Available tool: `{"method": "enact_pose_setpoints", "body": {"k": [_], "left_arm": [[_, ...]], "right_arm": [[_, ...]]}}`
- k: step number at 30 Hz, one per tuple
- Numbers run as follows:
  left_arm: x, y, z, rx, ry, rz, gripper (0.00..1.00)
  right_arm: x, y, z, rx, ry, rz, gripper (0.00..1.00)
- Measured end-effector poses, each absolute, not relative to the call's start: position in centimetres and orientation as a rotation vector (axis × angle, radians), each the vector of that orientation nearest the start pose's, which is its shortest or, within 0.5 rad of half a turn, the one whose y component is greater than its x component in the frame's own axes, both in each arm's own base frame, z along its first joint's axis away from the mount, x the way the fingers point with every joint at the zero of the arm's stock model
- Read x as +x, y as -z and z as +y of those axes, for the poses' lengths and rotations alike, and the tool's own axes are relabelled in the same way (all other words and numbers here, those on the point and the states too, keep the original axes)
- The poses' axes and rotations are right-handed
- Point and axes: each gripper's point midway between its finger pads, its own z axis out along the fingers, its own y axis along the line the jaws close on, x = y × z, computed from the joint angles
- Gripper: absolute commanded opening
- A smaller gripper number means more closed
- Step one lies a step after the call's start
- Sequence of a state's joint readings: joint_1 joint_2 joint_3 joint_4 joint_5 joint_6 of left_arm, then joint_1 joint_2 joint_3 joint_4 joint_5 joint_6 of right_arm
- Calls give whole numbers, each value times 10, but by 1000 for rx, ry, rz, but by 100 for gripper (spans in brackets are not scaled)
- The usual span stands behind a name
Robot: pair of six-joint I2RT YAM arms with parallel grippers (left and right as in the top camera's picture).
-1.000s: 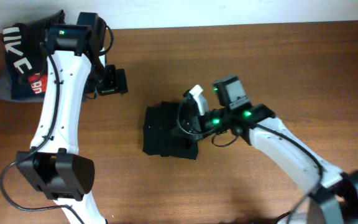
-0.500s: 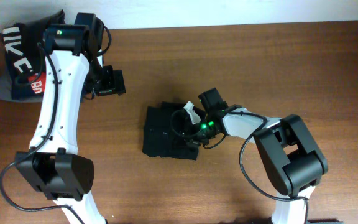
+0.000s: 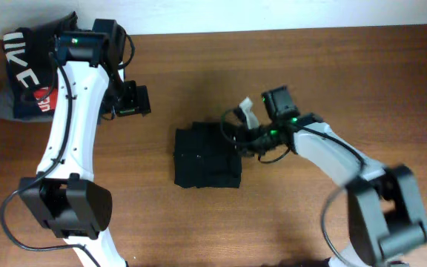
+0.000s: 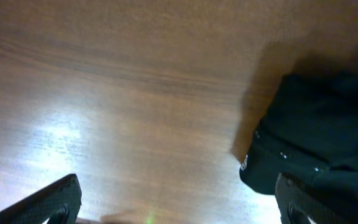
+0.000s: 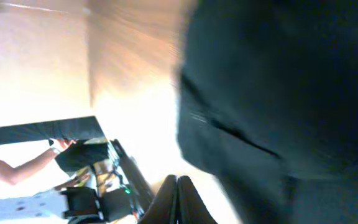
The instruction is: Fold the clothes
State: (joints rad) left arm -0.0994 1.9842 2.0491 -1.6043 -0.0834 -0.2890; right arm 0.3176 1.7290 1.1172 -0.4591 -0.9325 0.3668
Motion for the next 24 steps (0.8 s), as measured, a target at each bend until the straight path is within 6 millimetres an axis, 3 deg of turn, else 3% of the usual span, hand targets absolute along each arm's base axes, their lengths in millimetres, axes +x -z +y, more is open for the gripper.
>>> {"method": "enact_pose_setpoints", "body": {"k": [4,8,14,20,24], "left_arm": [[375,-168,-23,-296,-124,3095,99],[378,-150,-22,-310,-126,3093,99],[379,-131,-15,-377,-130,3093,99],[373,-124,3,-465,-139,3109,99],[369,-120,13,-513,-145,3119,99]], "right_arm": [[334,-170,255,-358,-1448,2467,4],[340,-171,259,-354,-1454,2444,4],[342,-144,286,-364,-1500,2479,4],[328,-106,328,-422,-1561,2531,4],[326,-75,344,-415,-1581,2566,4]]}}
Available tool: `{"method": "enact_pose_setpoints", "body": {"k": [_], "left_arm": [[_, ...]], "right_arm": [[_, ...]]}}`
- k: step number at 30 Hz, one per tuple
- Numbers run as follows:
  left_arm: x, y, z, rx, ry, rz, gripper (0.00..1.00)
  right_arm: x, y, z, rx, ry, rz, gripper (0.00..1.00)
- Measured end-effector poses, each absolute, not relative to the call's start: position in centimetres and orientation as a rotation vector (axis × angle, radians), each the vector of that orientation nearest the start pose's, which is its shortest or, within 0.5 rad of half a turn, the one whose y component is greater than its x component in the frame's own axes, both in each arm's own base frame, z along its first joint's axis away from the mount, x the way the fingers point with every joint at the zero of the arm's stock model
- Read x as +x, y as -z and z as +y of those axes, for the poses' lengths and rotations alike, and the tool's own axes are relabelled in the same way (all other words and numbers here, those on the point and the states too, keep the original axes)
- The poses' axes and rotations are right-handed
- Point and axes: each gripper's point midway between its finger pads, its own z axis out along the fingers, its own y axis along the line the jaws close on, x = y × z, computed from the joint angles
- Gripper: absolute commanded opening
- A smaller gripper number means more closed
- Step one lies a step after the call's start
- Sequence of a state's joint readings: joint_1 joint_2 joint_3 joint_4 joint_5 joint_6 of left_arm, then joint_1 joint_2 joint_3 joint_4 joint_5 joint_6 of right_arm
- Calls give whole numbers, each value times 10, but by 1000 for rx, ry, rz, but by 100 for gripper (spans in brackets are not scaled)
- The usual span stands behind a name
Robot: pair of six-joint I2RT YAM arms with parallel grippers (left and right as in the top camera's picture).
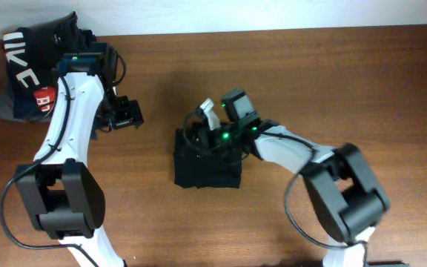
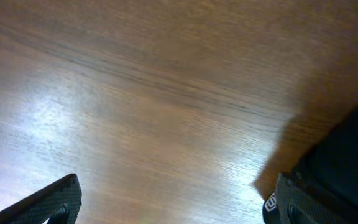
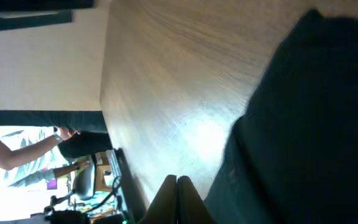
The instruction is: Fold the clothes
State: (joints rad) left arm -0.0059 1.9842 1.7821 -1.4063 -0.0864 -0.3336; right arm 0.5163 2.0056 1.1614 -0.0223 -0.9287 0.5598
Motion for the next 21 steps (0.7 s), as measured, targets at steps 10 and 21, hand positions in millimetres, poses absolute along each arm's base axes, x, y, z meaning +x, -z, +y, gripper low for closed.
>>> {"method": "enact_pose_setpoints", "body": {"k": [10,21], "left_arm": [[362,-117,17,-537,-153,3144,99],[361,-117,17,-537,-155,3148,99]], "right_arm": [[336,-38,345,-352,-1562,2606,4],[361,-139,356,-474,-1628,2370,4]]}}
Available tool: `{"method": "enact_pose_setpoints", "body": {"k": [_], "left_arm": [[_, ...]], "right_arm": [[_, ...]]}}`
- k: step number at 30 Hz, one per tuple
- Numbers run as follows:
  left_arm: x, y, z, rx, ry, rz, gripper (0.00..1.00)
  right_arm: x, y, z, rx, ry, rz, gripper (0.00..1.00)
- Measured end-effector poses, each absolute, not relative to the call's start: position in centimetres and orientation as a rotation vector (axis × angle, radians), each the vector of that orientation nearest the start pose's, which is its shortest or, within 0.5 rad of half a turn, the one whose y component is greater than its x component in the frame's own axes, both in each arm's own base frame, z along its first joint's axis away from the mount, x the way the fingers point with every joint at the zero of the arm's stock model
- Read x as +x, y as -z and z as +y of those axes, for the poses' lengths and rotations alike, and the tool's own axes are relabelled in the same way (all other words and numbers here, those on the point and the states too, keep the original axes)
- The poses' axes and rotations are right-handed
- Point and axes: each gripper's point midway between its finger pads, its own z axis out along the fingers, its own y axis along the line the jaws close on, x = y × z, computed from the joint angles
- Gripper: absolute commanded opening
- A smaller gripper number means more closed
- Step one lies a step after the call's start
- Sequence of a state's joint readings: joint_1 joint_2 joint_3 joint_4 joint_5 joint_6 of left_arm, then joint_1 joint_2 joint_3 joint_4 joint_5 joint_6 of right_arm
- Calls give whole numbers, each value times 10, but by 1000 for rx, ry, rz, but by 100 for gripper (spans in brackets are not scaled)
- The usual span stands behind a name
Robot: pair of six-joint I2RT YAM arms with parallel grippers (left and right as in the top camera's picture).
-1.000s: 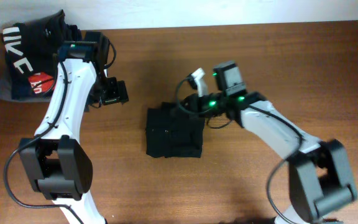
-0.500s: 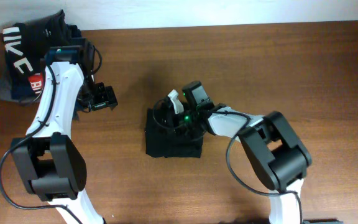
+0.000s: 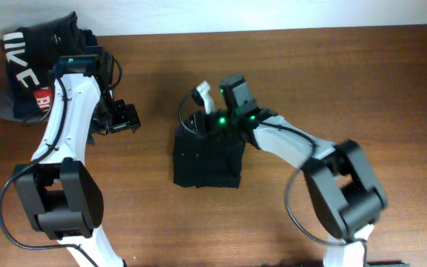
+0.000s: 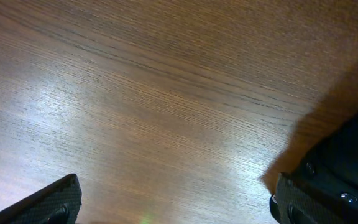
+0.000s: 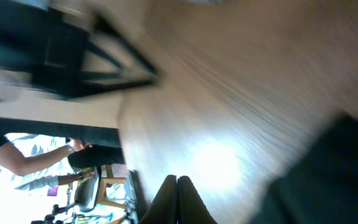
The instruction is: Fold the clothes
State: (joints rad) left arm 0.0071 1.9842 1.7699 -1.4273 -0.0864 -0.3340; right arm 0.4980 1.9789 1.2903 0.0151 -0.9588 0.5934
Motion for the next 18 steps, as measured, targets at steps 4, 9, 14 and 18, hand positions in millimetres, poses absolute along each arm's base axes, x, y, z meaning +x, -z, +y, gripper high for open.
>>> {"method": "enact_pose_setpoints", "body": {"k": [4,9,14,18], "left_arm": [[361,-117,17,-537,-155,3149,99],[360,-117,17,-537,-156,3152,99],[359,-117,17,-538,-156,3154,99],[359,-117,17,-538,-156,3154,99]], "right_arm": [[365,-179,357,-509,-1616,2276,4],[374,-155,356,-442,-1560,2340,4],[382,-102,356,-363,-1507,2451,4],[384,-53,353,-282,-1461,2558,4]]}}
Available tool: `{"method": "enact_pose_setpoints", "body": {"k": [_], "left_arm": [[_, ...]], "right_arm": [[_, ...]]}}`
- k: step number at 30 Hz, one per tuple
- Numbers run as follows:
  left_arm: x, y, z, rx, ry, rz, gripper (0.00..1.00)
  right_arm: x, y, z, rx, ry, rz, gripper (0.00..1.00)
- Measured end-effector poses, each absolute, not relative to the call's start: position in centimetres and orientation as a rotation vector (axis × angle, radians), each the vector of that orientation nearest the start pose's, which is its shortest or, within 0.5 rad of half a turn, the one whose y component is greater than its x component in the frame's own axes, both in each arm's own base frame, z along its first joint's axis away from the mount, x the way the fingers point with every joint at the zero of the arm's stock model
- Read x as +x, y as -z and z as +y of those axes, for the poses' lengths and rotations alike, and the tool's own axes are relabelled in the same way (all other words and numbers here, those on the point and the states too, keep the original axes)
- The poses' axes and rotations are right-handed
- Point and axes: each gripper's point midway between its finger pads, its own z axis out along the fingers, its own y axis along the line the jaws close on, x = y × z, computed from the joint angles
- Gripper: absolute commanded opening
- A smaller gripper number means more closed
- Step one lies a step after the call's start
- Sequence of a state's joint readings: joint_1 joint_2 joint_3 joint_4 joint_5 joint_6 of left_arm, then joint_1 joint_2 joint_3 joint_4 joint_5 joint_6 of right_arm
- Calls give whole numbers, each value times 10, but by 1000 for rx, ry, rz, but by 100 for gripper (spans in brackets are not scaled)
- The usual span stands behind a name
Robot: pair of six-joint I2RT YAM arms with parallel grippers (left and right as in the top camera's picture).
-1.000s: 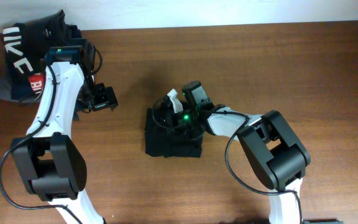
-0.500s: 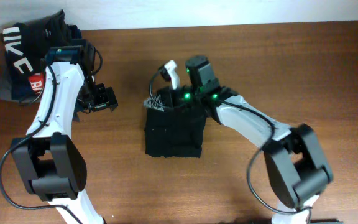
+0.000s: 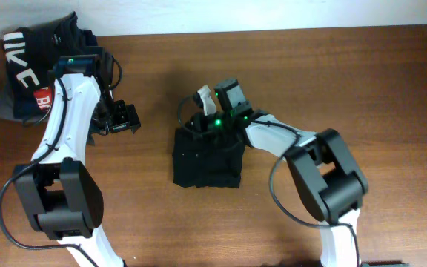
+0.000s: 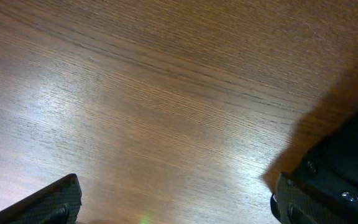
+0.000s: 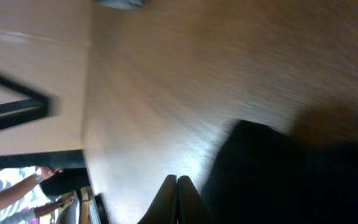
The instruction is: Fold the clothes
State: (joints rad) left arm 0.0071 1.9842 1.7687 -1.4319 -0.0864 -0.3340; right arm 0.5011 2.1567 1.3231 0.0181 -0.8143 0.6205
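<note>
The folded black garment lies as a square bundle in the middle of the table. Its edge shows at the right of the left wrist view, and it fills the lower right of the right wrist view. My right gripper is low at the bundle's far left edge. It is shut, fingertips pressed together beside the cloth with nothing seen between them. My left gripper hangs open over bare wood, well left of the bundle.
A heap of unfolded clothes, dark with white and red print, sits at the table's far left corner behind the left arm. The wooden table stretches away to the right of the right arm.
My right gripper has shifted slightly along the bundle's far edge, and its camera now sees more black cloth. It is still shut. The left arm and the bundle have not moved.
My right gripper was shut at the bundle's right edge, with the left gripper open nearer the bundle. Then the right gripper was over the bundle's far side and the left had drawn back to the left. Since then both have stayed about there.
</note>
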Motion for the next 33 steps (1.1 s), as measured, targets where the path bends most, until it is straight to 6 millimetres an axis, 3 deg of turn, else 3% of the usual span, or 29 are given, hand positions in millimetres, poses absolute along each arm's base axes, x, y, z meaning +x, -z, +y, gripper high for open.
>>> {"method": "enact_pose_setpoints", "body": {"k": [4,11,14,16,18,19,23,26,29,33], "left_arm": [[359,-117,17,-538,-157,3154,99],[359,-117,17,-538,-157,3154,99],[359,-116,17,-538,-157,3157,99],[357,-114,17,-539,-160,3164,99],[354,-111,17,-540,-164,3176,99],[353,-111,17,-540,-164,3178,99],[351,-107,17,-541,-167,3187,99],[351,-105,17,-541,-167,3188,99],[351,-104,17,-541,-167,3187,99],[352,-103,17,-541,-165,3183,99]], "right_arm": [[383,-27,351,-246,-1450,2609,4],[385,-30,350,-267,-1455,2591,4],[386,-42,347,-283,-1469,2572,4],[390,-61,344,-297,-1489,2532,4],[389,-103,339,-328,-1517,2465,4],[388,-112,337,-333,-1518,2456,4],[365,-182,329,-419,-1524,2391,4],[346,-204,327,-481,-1524,2388,4],[334,-192,330,-508,-1505,2442,4],[319,-150,339,-538,-1459,2539,4]]}}
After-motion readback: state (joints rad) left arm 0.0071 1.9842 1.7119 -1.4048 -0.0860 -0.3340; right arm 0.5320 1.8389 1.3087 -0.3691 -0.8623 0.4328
